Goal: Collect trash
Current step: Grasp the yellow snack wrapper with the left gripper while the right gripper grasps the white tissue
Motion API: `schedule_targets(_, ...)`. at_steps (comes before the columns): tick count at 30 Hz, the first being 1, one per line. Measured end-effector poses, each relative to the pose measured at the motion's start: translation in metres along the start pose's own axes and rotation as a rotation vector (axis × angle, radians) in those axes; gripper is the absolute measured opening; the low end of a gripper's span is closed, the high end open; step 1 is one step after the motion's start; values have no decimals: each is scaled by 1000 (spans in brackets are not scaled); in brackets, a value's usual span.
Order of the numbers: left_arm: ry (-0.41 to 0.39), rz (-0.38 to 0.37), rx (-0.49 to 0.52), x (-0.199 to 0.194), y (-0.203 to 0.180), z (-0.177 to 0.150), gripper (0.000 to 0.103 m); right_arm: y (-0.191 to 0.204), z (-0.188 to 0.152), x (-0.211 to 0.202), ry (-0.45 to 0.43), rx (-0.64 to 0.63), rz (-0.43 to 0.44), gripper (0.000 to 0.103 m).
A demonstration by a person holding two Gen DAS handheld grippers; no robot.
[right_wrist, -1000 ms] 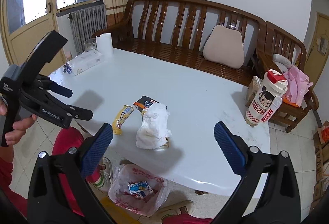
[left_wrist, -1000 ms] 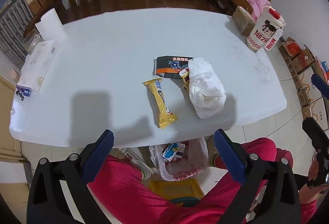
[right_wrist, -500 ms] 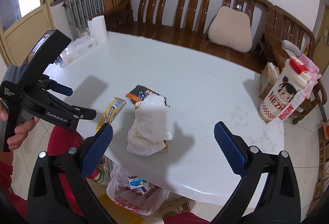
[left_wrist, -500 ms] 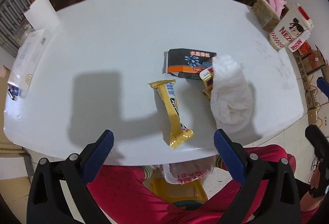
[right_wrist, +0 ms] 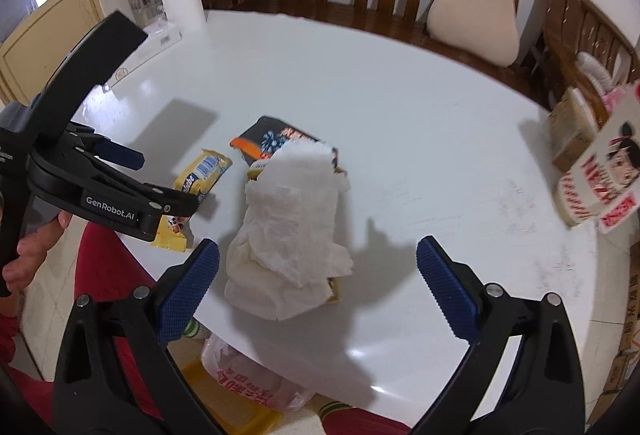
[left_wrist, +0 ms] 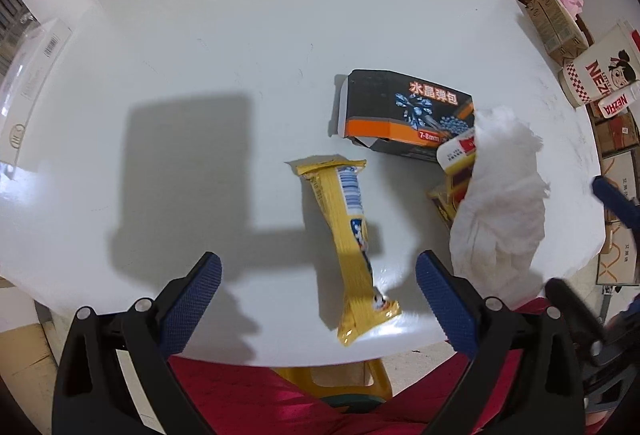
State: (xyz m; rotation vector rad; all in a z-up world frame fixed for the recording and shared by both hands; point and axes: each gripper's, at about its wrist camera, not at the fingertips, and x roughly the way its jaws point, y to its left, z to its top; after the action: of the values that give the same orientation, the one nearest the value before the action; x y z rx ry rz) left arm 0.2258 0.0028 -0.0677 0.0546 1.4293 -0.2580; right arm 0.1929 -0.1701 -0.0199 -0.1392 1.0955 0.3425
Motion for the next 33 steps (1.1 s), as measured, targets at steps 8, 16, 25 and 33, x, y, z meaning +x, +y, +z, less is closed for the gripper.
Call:
schedule_targets(8, 34, -17, -3, 15, 0, 6, 79, -1, 3, 33, 39, 21, 63, 94)
schedule_targets(16, 18, -22, 5, 14, 3, 6, 58, -3, 1, 44, 57, 34, 128, 66)
schedule_targets(25, 26, -82, 2, 11, 5, 6, 20, -11, 3, 40, 30, 77, 164, 23)
schedule_targets(33, -14, -91, 28, 0, 0, 3, 14, -17, 5, 28, -10, 94, 163, 21)
